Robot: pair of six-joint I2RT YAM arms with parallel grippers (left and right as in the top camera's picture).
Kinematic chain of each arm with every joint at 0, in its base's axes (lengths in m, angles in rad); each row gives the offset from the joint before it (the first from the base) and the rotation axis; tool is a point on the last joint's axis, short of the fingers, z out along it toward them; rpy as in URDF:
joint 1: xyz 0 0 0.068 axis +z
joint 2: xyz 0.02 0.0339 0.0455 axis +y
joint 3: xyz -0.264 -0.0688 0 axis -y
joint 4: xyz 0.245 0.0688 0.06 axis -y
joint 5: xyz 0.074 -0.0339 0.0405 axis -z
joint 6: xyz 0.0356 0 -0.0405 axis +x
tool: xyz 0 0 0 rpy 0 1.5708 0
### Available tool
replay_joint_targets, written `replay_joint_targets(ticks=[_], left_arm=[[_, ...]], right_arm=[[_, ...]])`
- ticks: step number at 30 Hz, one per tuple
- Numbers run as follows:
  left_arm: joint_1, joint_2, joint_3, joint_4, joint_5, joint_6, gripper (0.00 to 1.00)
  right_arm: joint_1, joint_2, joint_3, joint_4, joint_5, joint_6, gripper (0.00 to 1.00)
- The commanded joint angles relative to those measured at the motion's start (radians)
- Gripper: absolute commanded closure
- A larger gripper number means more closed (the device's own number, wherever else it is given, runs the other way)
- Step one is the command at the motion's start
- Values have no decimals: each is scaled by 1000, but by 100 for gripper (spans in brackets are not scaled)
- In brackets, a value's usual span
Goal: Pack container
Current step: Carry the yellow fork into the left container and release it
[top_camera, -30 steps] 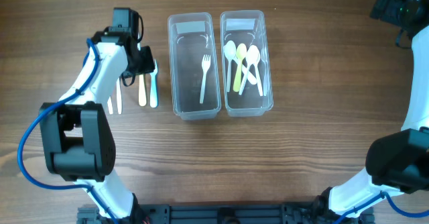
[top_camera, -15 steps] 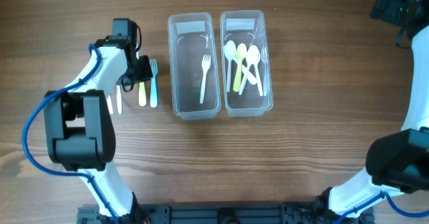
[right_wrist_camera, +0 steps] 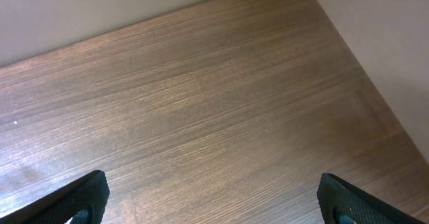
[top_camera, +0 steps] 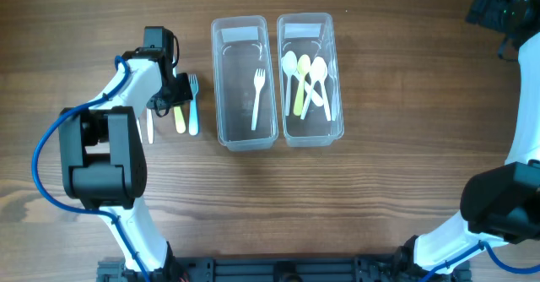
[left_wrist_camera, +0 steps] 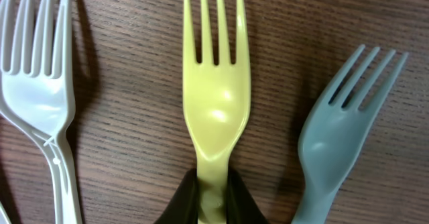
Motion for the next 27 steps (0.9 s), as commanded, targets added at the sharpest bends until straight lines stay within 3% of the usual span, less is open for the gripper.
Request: replay_joint_targets(ticks=[1, 7, 12, 18, 22, 27], left_arm=[[7, 31, -10, -1, -7, 8, 96], [8, -15, 58, -31, -93, 8, 96], [7, -96, 254, -101, -148, 8, 96], [-38, -149, 470, -175, 36, -52, 96], [-94, -145, 480, -185, 138, -149, 96], [-190, -107, 480, -232, 163, -177, 96]], right_arm=[[5, 10, -2, 6, 18, -6, 0], [5, 10, -2, 6, 18, -6, 0], [5, 10, -2, 6, 18, -6, 0], [5, 10, -2, 6, 18, -6, 0], [5, 10, -2, 6, 18, -6, 0], [5, 10, -2, 6, 18, -6, 0]])
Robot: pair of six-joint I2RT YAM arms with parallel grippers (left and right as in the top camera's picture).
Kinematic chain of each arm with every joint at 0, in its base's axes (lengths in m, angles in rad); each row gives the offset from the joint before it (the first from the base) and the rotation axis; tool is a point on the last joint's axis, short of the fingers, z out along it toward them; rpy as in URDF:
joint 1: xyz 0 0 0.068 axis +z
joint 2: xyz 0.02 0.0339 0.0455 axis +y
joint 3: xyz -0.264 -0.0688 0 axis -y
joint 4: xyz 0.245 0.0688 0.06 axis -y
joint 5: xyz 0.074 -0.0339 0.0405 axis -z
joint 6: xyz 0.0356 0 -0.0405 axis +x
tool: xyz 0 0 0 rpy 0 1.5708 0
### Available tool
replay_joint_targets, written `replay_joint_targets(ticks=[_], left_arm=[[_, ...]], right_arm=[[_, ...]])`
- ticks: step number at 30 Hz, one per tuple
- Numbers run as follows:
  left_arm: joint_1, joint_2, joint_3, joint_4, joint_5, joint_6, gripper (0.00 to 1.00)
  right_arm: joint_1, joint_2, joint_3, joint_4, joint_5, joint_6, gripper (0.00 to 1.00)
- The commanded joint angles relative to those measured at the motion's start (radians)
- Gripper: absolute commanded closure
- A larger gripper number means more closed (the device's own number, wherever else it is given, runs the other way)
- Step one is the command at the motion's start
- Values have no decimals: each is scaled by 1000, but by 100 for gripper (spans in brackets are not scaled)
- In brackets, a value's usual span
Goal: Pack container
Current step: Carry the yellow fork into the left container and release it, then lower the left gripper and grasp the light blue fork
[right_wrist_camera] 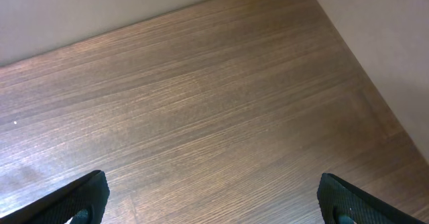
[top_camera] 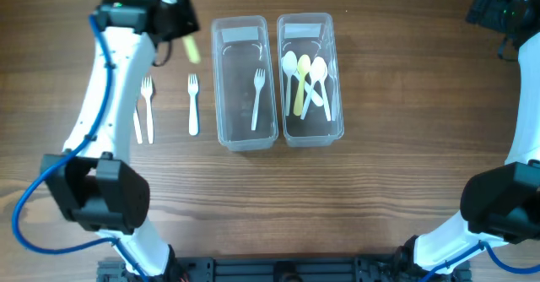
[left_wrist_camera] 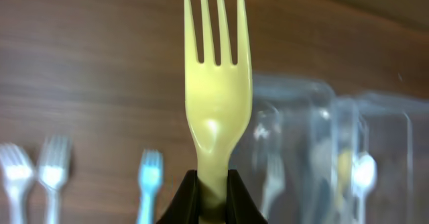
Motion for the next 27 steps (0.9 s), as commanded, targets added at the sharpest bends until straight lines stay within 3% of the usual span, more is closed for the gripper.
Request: replay_joint_targets(ticks=[1, 8, 11, 16, 27], left_arm=[[-85, 54, -3, -31, 68, -56, 96], [-182, 138, -3, -49, 68, -56, 93], [-193, 152, -3, -53, 66, -56, 68], [-165, 125, -2, -53, 0, -52, 52], [45, -19, -2, -186, -40, -53, 52]], right_arm=[[5, 10, -2, 6, 18, -6, 0], [5, 10, -2, 6, 18, -6, 0], [5, 10, -2, 6, 18, -6, 0], [5, 10, -2, 6, 18, -6, 0], [5, 10, -2, 6, 18, -6, 0]])
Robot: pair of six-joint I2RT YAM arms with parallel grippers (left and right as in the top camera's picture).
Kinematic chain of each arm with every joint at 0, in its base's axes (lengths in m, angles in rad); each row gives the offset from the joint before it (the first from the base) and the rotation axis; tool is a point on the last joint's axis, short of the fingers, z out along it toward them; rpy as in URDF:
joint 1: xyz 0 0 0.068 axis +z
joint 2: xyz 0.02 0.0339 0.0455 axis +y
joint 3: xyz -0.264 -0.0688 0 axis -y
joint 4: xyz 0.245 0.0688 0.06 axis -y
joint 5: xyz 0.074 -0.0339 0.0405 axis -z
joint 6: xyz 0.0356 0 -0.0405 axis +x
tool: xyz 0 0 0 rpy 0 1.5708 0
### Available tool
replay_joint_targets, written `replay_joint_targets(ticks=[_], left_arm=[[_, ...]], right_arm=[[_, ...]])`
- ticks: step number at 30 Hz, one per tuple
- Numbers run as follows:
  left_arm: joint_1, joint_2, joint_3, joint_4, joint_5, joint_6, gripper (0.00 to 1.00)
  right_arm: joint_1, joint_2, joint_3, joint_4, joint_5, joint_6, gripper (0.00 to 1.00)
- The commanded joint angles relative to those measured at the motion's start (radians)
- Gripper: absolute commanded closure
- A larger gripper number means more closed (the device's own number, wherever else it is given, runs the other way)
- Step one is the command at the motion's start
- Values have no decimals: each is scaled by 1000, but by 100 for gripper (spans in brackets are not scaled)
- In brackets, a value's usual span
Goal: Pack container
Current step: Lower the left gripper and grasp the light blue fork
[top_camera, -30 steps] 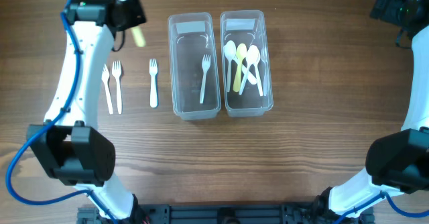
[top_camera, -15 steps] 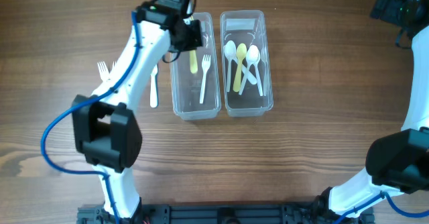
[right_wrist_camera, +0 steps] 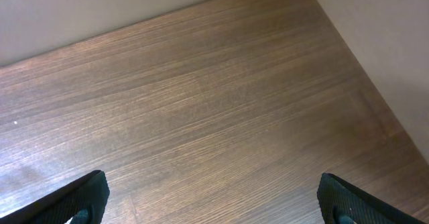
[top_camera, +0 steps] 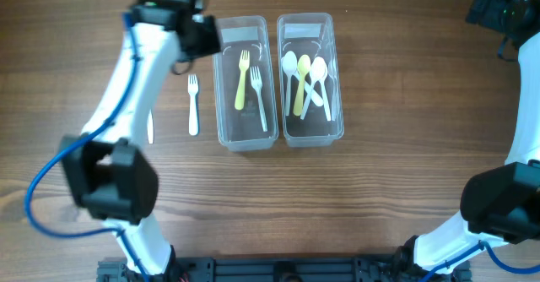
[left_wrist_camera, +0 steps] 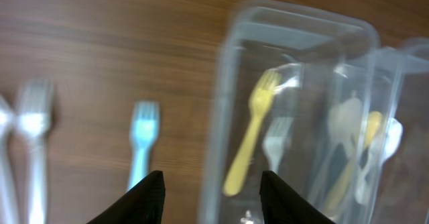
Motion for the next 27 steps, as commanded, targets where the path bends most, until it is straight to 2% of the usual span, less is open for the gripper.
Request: replay_joint_targets(ticks=[1, 5, 7, 16, 19, 21, 27], left_arm=[[92, -68, -1, -90, -38, -1, 52], [124, -43, -31, -150, -39, 62, 54], [124, -37, -85, -112, -46, 102, 54], [125, -29, -325, 109, -43, 105, 51], [125, -29, -391, 168, 19, 156, 51], [125, -29, -421, 197, 65, 189, 51], [125, -29, -475, 230, 61, 211, 51]], right_arm=[[5, 10, -2, 6, 18, -6, 0], [5, 10, -2, 6, 18, -6, 0], [5, 10, -2, 6, 18, -6, 0], [5, 10, -2, 6, 18, -6, 0], [5, 10, -2, 6, 18, -6, 0], [5, 10, -2, 6, 18, -6, 0], [5, 10, -2, 6, 18, -6, 0]])
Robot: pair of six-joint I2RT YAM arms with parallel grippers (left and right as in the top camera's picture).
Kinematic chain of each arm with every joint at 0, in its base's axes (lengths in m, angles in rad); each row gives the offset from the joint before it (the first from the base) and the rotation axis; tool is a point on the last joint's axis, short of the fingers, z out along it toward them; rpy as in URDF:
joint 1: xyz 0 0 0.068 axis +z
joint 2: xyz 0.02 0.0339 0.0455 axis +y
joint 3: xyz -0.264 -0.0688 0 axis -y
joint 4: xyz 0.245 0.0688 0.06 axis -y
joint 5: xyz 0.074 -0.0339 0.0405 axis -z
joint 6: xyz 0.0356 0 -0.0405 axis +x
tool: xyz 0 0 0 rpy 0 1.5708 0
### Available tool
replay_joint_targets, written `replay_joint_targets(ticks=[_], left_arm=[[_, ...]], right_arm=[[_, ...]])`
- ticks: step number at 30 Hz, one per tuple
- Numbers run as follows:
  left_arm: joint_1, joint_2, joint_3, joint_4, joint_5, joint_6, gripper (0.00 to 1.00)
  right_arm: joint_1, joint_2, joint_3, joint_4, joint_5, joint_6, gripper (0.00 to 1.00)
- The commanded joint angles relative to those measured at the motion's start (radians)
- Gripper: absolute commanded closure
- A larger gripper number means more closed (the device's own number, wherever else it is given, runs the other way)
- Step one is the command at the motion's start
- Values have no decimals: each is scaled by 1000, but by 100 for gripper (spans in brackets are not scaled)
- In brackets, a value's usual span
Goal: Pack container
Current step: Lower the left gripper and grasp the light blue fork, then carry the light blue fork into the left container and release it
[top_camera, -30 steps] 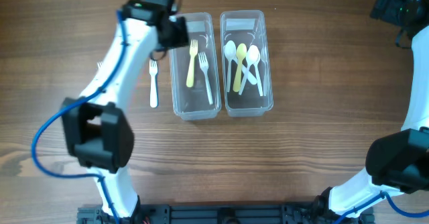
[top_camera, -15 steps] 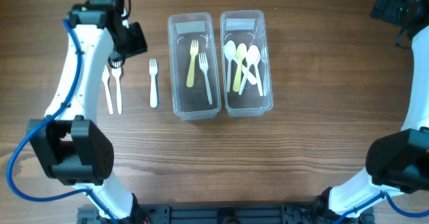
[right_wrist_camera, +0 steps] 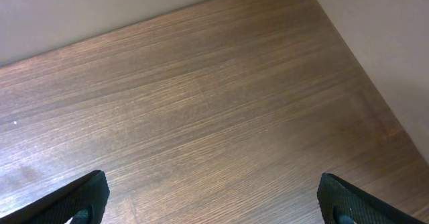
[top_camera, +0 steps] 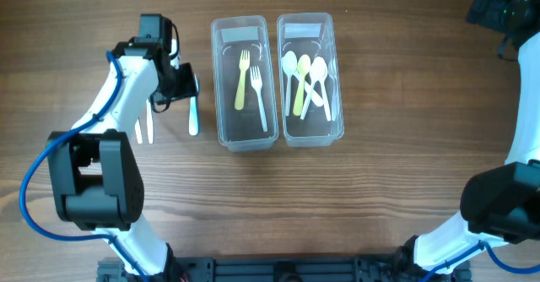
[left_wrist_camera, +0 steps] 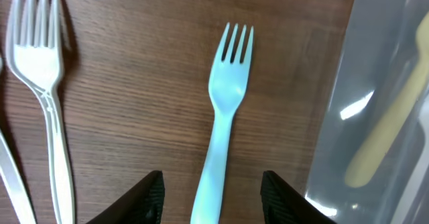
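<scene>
Two clear containers stand side by side: the left one [top_camera: 244,134] holds a yellow fork [top_camera: 241,79] and a white fork [top_camera: 259,96], the right one [top_camera: 310,134] holds several spoons [top_camera: 306,79]. A light blue fork [left_wrist_camera: 224,127] lies on the table left of the containers, seen also from overhead as the blue fork [top_camera: 193,113]. My left gripper [left_wrist_camera: 212,200] hangs open over its handle, one finger on each side, not touching. White forks [top_camera: 143,122] lie further left. My right gripper [right_wrist_camera: 213,197] is open at the far right corner, over bare wood.
In the left wrist view a white fork [left_wrist_camera: 43,96] lies left of the blue one, and the clear container wall [left_wrist_camera: 375,117] rises at the right. The wooden table [top_camera: 380,197] extends in front of and to the right of the containers.
My left gripper has moved from beside the left container's far end back to the left and lower, and is now open over the blue fork's handle. The right arm has not moved.
My left gripper was shut on the yellow fork lying on the table between a white and a blue fork. Then it held that fork in the air left of the containers. Then the fork lay in the left container and the gripper was open. Now it is over the blue fork.
</scene>
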Motion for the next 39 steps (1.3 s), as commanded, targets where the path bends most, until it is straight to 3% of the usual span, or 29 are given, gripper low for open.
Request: replay_joint_targets(ticks=[1, 21, 25, 26, 30, 39], left_arm=[[-1, 12, -44, 27, 31, 55, 51], [-3, 141, -93, 154, 31, 54, 56], [-5, 145, -93, 152, 31, 54, 64], [-5, 145, -93, 153, 31, 54, 75], [-5, 145, -93, 152, 31, 54, 86], [-10, 139, -54, 119, -2, 54, 89]], right_arm=[[5, 10, -2, 6, 18, -6, 0], [5, 10, -2, 6, 18, -6, 0], [5, 10, -2, 6, 18, -6, 0], [5, 10, -2, 6, 18, -6, 0], [5, 10, -2, 6, 18, -6, 0], [5, 10, -2, 6, 18, -6, 0]])
